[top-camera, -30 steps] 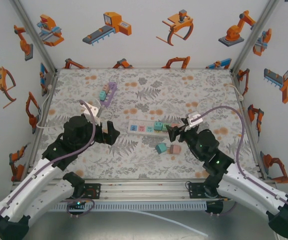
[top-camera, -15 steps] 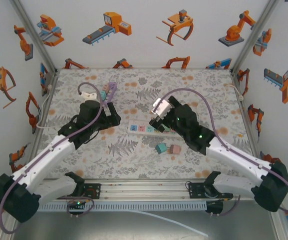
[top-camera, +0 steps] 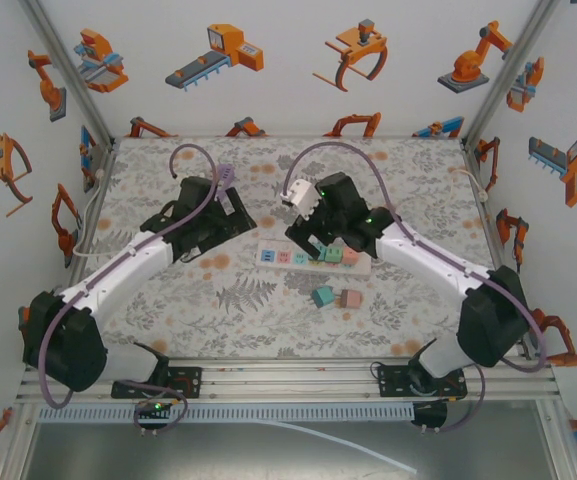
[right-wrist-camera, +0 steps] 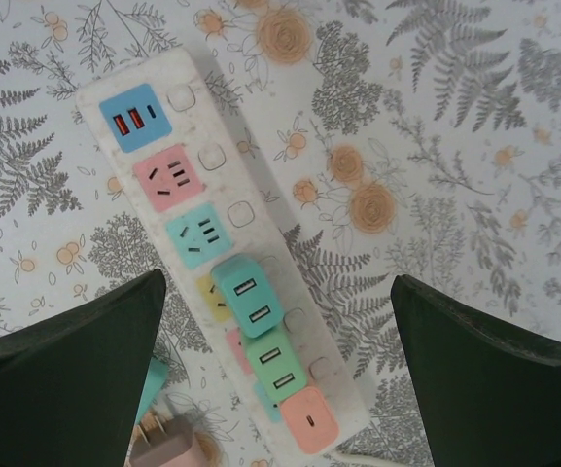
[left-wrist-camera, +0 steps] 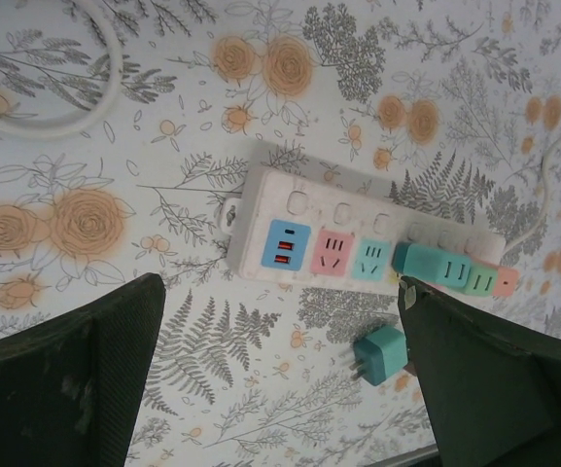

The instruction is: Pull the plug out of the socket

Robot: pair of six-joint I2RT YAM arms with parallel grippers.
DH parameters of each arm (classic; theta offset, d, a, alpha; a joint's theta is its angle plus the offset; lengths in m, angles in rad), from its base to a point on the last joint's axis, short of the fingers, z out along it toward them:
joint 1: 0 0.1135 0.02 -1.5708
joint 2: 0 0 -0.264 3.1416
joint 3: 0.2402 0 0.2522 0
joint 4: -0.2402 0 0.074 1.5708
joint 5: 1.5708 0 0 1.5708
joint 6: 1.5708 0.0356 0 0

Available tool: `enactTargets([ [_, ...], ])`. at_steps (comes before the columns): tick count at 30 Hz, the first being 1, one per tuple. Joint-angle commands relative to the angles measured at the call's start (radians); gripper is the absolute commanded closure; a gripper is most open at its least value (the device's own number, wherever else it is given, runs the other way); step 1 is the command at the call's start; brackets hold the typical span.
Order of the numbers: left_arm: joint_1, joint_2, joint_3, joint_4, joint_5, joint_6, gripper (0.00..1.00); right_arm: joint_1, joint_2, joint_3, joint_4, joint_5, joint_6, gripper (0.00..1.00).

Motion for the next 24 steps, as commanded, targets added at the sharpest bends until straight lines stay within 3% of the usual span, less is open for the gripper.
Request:
enactTargets([
  [1, 0.01, 0.045, 0.034, -0.036, 0.074, -0.04, 0.03, -0.019, 0.056, 0.047, -0.091, -0.045, 0.022, 0.12],
  [13, 0.02, 0.245, 0.117, -0.064, 0.17, -0.02, 0.0, -0.028, 0.189, 0.021, -0.055, -0.015, -0.019, 0.17],
  [18, 0.016, 0.307, 0.12, -0.067, 0.197, -0.019, 0.13, -0.029, 0.191, -0.03, 0.019, -0.056, -0.019, 0.35],
  [24, -0.003, 0.341, 0.122, -0.066, 0.194, -0.021, 0.29, -0.029, 0.201, -0.054, 0.021, -0.056, -0.027, 0.41],
])
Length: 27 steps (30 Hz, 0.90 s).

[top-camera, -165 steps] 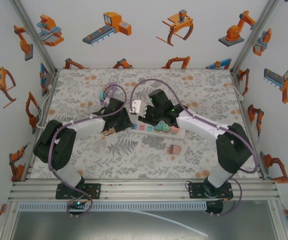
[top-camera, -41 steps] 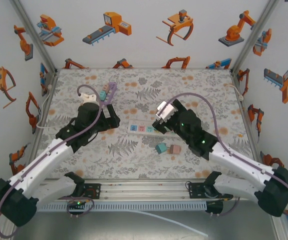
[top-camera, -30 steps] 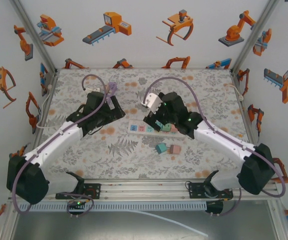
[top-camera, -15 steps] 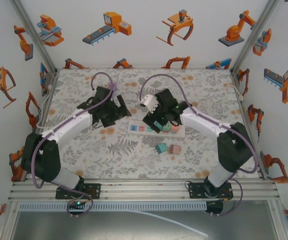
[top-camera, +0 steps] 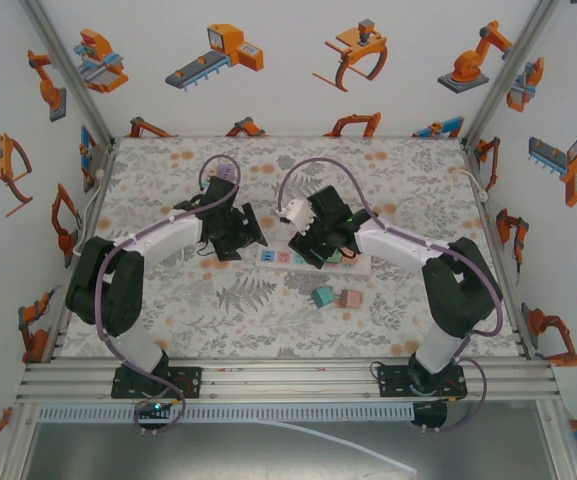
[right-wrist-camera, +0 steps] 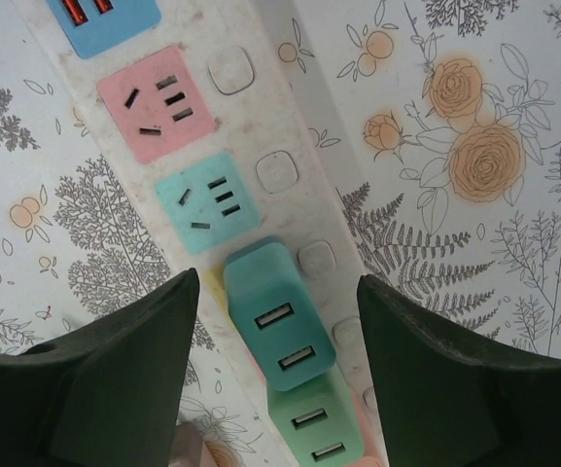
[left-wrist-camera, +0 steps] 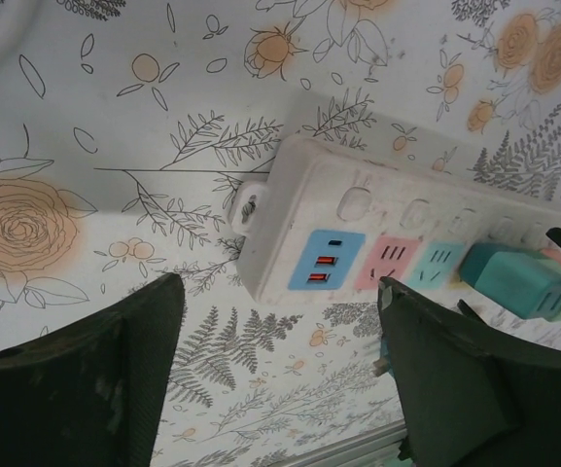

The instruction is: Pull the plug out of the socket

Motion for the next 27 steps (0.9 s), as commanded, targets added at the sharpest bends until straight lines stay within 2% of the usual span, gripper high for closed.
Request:
enactTargets([
  [1, -0.021, 0.01, 0.029, -0.022, 0.015, -0.003, 0.3, -0.003, 0.008, -0.021, 0.024, -0.013, -0.013, 0.42],
  [14, -0.065, 0.091, 0.042, -0.062, -0.051, -0.042, 0.43, -0.003, -0.038, -0.058, 0.046, -0.036, -0.087, 0.55],
  [21, -0.078, 0.11, 0.025, -0.075, -0.079, -0.059, 0.46, -0.003, -0.068, -0.085, 0.102, -0.039, -0.121, 0.65],
  [27, -0.083, 0.1, 0.005, -0.077, -0.086, -0.074, 0.48, -0.003, -0.083, -0.086, 0.117, -0.055, -0.151, 0.68],
])
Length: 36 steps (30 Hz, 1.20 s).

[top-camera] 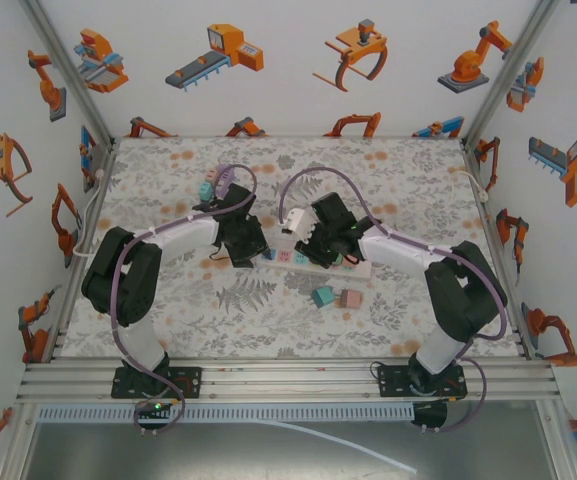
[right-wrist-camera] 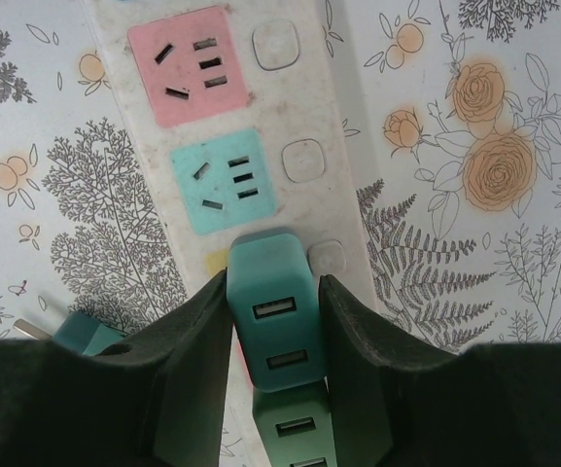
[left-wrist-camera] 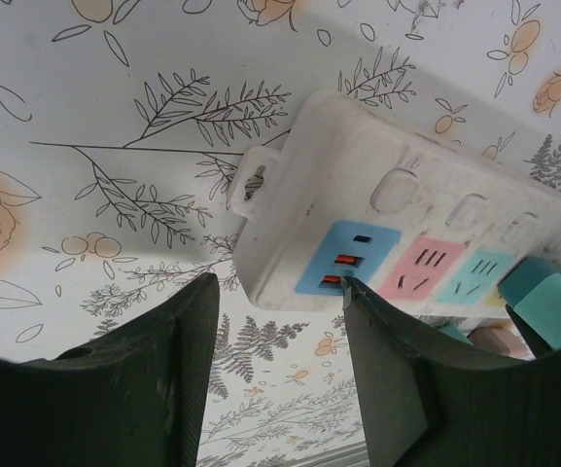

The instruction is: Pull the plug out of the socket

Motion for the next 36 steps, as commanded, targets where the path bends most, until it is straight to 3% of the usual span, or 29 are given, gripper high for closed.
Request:
enactTargets([
  [1, -0.006, 0.005, -0.026, -0.048, -0.04, -0.02, 0.48, -0.002, -0.05, -0.005, 0.059, -0.025, -0.034, 0.69],
  [26, -0.026, 0.018, -0.026, -0.087, -0.094, -0.028, 0.51, -0.009, -0.069, 0.033, 0.132, -0.142, -0.031, 0.8],
  [31, -0.031, 0.02, -0.033, -0.098, -0.109, -0.023, 0.51, -0.003, -0.047, 0.048, 0.122, -0.091, -0.032, 0.83],
  [36, -0.031, 0.026, -0.033, -0.11, -0.121, -0.021, 0.51, -0.001, -0.058, 0.038, 0.135, -0.116, -0.003, 0.83],
])
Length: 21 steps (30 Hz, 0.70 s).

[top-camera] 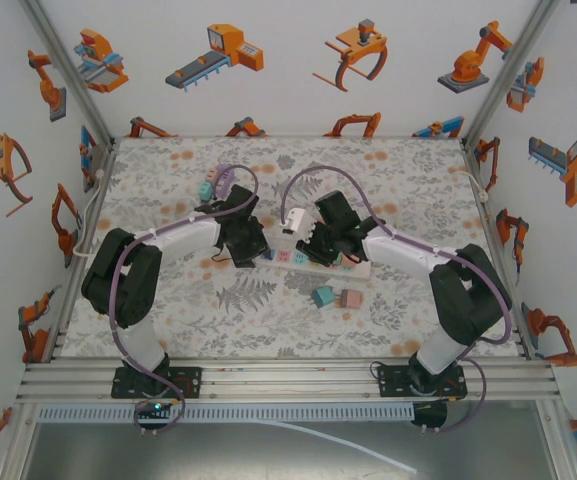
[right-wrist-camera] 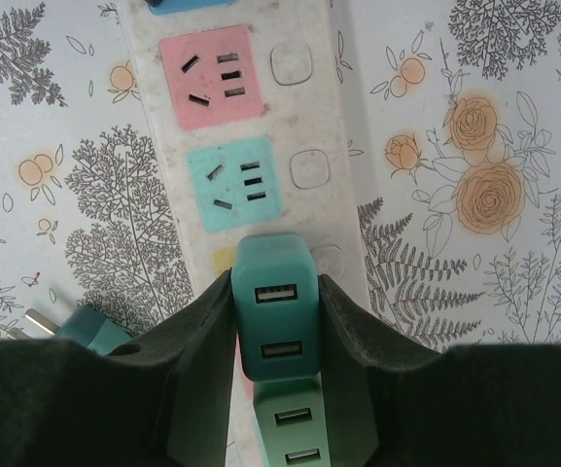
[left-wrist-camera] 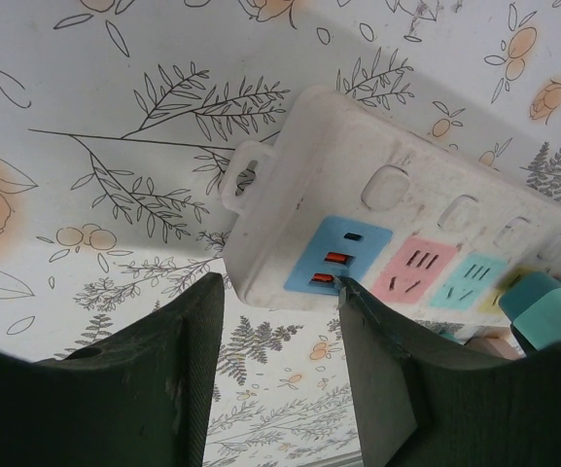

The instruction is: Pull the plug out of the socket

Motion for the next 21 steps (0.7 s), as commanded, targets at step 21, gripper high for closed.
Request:
enactTargets([
  [21, -0.009, -0.084, -0.009, -0.131, -0.099, 0.03, 0.46, 0.011, -0.349, -0.029, 0.25, 0.011, 0.218, 0.83],
])
